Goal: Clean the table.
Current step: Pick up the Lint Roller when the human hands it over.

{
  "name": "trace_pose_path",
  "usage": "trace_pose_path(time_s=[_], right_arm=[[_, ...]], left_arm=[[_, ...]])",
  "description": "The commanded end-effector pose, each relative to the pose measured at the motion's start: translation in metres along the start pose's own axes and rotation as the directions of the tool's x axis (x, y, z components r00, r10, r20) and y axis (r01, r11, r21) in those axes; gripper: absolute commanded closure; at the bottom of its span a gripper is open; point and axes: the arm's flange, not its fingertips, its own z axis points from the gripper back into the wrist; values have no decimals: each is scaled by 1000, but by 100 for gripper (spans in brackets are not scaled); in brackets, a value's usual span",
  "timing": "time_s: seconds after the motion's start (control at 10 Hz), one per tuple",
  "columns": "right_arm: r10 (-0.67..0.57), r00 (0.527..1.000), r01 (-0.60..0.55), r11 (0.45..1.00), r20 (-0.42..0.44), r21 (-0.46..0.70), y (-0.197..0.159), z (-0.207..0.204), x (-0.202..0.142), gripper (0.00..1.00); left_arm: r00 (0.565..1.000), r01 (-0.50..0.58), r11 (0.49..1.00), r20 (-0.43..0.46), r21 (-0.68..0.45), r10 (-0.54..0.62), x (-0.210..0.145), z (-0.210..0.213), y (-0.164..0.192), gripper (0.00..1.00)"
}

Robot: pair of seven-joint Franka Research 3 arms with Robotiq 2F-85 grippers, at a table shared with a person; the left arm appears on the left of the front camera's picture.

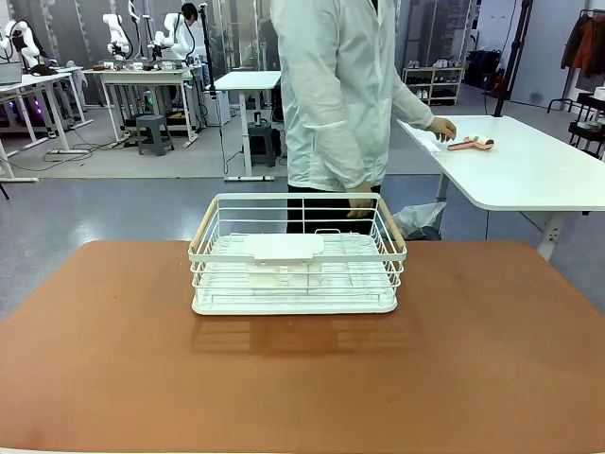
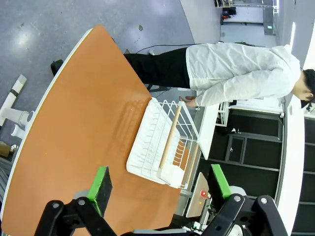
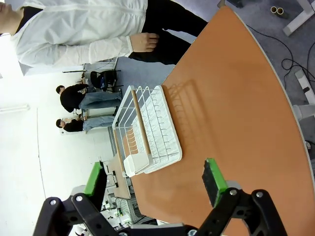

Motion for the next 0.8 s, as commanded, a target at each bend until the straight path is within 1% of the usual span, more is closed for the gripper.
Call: trace_pose_path(time_s=[0.0, 0.7], right_arm=[[10, 1000, -10, 1000, 5, 19, 2, 1, 0, 0], [10, 1000, -10, 1000, 5, 19, 2, 1, 0, 0]], left_arm=[[1000, 10, 1000, -4, -26, -10, 2, 2, 1, 0], [1000, 10, 1000, -4, -26, -10, 2, 2, 1, 0]])
